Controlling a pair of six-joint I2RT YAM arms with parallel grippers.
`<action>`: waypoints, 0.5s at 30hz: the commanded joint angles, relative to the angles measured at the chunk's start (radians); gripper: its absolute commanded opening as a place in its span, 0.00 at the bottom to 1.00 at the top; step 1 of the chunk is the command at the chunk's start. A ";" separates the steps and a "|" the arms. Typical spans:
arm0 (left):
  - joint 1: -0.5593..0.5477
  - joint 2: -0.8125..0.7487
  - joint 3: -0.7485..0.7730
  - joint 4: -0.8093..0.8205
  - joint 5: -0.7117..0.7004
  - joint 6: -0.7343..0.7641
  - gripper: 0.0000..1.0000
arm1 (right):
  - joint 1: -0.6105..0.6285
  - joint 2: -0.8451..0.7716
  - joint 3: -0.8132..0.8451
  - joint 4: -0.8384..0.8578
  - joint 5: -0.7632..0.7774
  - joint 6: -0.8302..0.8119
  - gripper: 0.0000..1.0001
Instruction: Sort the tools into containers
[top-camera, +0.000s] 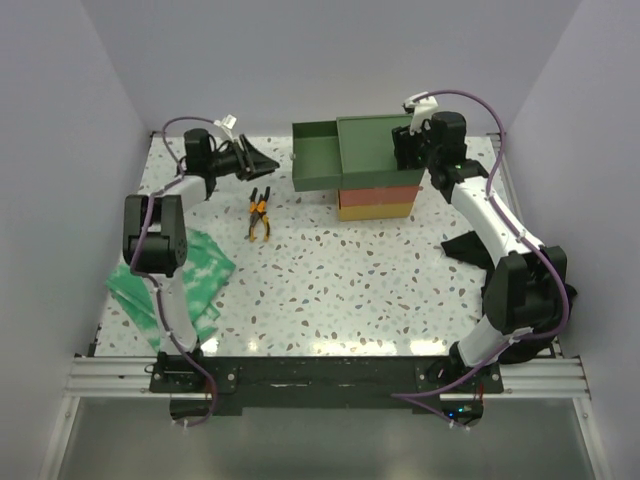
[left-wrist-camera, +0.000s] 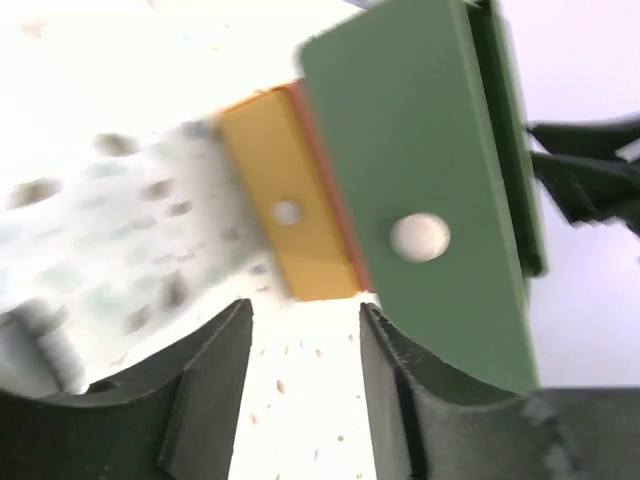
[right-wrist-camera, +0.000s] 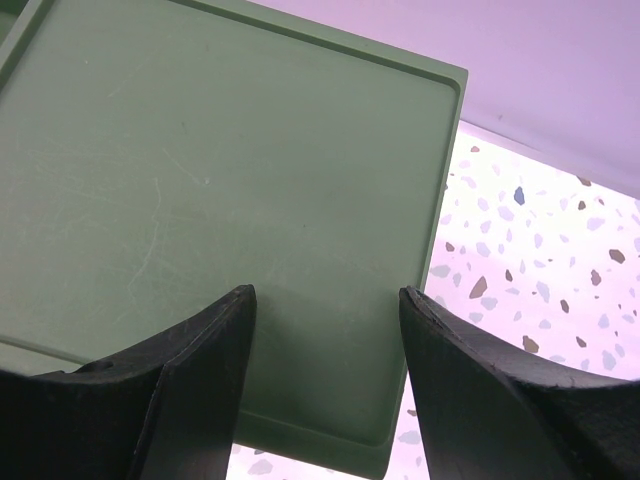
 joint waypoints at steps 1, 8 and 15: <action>0.094 -0.146 0.003 -0.458 -0.287 0.357 0.53 | -0.001 0.048 -0.082 -0.213 0.030 -0.048 0.64; 0.019 -0.105 0.107 -0.829 -0.647 0.751 0.53 | -0.003 0.056 -0.082 -0.204 0.020 -0.039 0.64; -0.025 -0.031 0.122 -0.806 -0.722 0.659 0.53 | -0.001 0.070 -0.061 -0.204 0.017 -0.036 0.64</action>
